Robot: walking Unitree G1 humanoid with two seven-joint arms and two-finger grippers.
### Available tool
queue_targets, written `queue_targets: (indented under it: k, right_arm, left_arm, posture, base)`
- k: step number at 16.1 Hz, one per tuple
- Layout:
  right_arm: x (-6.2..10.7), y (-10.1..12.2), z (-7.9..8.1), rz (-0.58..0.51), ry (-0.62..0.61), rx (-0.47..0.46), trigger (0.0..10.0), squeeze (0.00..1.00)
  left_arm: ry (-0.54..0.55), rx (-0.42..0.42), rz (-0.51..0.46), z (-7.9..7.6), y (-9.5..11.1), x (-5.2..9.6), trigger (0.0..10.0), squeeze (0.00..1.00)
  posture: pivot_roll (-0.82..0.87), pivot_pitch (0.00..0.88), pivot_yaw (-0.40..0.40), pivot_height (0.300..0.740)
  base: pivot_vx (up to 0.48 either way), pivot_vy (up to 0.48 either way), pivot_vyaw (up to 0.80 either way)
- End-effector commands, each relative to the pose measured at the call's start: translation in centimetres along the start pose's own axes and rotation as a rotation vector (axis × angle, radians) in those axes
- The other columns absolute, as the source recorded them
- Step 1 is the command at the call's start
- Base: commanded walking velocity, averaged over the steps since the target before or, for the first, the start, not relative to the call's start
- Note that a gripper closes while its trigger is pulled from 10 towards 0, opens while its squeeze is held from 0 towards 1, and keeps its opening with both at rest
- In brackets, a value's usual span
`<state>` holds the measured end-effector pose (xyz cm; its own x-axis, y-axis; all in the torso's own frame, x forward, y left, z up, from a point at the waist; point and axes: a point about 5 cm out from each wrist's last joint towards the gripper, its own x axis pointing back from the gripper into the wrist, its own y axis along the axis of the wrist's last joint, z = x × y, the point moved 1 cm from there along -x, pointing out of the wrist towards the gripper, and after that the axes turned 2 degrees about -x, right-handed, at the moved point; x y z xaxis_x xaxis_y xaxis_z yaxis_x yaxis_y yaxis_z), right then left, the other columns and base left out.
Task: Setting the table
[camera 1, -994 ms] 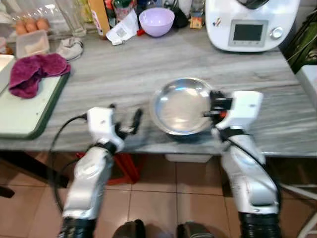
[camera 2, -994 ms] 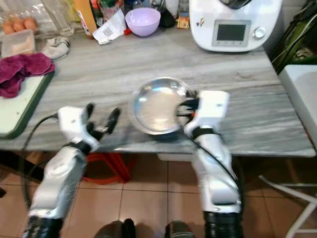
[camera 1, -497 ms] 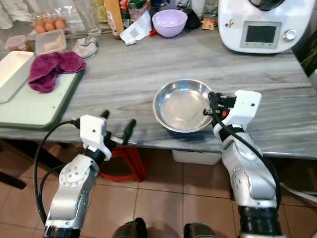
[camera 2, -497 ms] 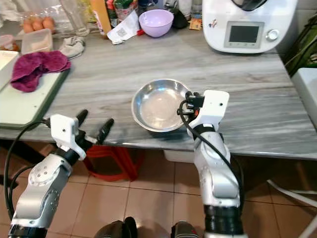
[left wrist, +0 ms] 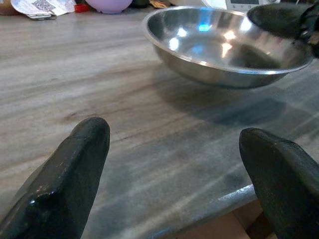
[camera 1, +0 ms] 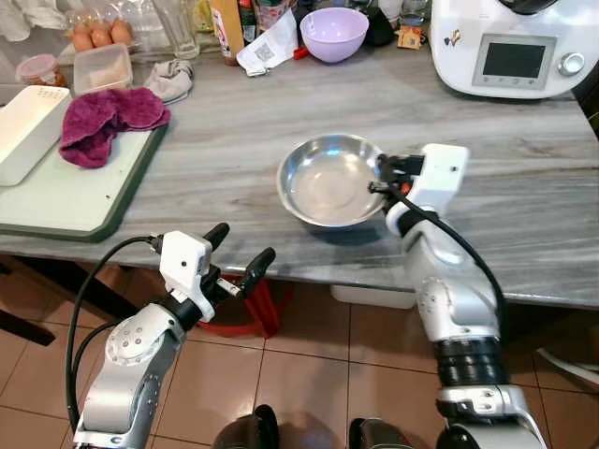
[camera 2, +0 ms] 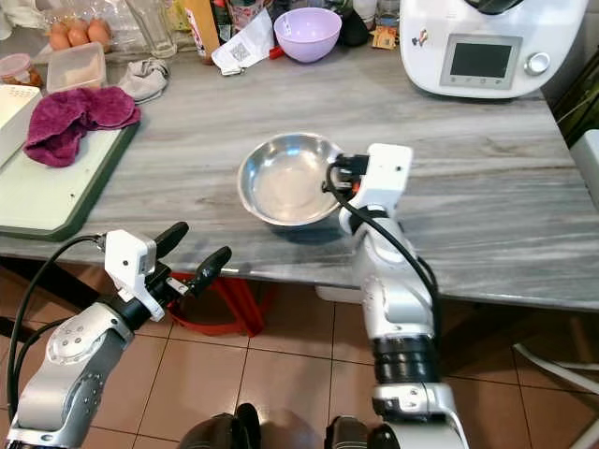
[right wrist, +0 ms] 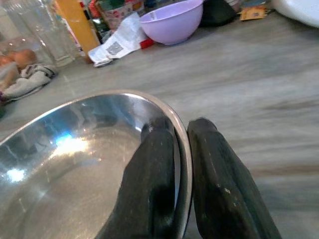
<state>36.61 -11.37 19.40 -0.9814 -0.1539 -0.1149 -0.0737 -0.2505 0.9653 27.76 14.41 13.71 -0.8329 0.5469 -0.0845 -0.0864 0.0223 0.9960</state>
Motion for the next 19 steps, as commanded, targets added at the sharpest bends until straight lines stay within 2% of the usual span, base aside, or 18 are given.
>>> queue_targets:
  k: [1, 4, 8, 9, 10, 11, 19]
  right_arm:
    - [-0.4, -0.3, 0.5, 0.007, 0.015, -0.021, 10.0, 0.00]
    - [-0.5, -1.3, 0.9, 0.041, 0.017, -0.033, 10.0, 0.00]
    - [-0.2, -2.7, 0.3, 0.100, 0.006, -0.062, 10.0, 0.00]
    - [-0.2, -2.9, 0.3, 0.109, 0.005, -0.048, 10.0, 0.35]
    - [-0.2, -3.0, 0.3, 0.113, 0.005, -0.040, 10.0, 0.73]
    - [-0.3, -3.0, 0.2, 0.112, 0.001, -0.041, 10.0, 1.00]
    - [-0.7, -3.0, -0.1, 0.107, -0.008, -0.046, 10.0, 1.00]
  left_arm:
    - [-0.017, -0.010, 0.002, -0.1, 0.3, 0.2, 10.0, 0.00]
    - [-0.024, -0.009, 0.001, -0.3, 0.4, 0.1, 10.0, 0.00]
    - [-0.032, -0.003, 0.006, -0.7, 0.2, 0.0, 10.0, 0.00]
    - [-0.033, -0.002, 0.004, -0.8, 0.2, -0.1, 10.0, 0.00]
    - [-0.034, -0.002, 0.001, -0.9, 0.2, -0.2, 10.0, 0.00]
    - [-0.035, -0.001, -0.001, -1.0, 0.3, -0.3, 10.0, 0.00]
    - [-0.047, -0.002, 0.001, -1.3, 0.1, -0.5, 10.0, 0.00]
  posture:
    - [-0.14, 0.217, 0.057, 0.740]
    - [-0.14, 0.217, 0.057, 0.740]
    - [-0.14, 0.212, 0.054, 0.740]
    - [-0.14, 0.212, 0.054, 0.740]
    - [-0.14, 0.212, 0.054, 0.740]
    - [-0.14, 0.212, 0.054, 0.740]
    - [-0.14, 0.205, 0.052, 0.740]
  base:
    - [0.000, 0.000, 0.00]
    - [0.000, 0.000, 0.00]
    - [0.000, 0.000, 0.00]
    - [0.000, 0.000, 0.00]
    - [0.000, 0.000, 0.00]
    - [0.000, 0.000, 0.00]
    - [0.000, 0.000, 0.00]
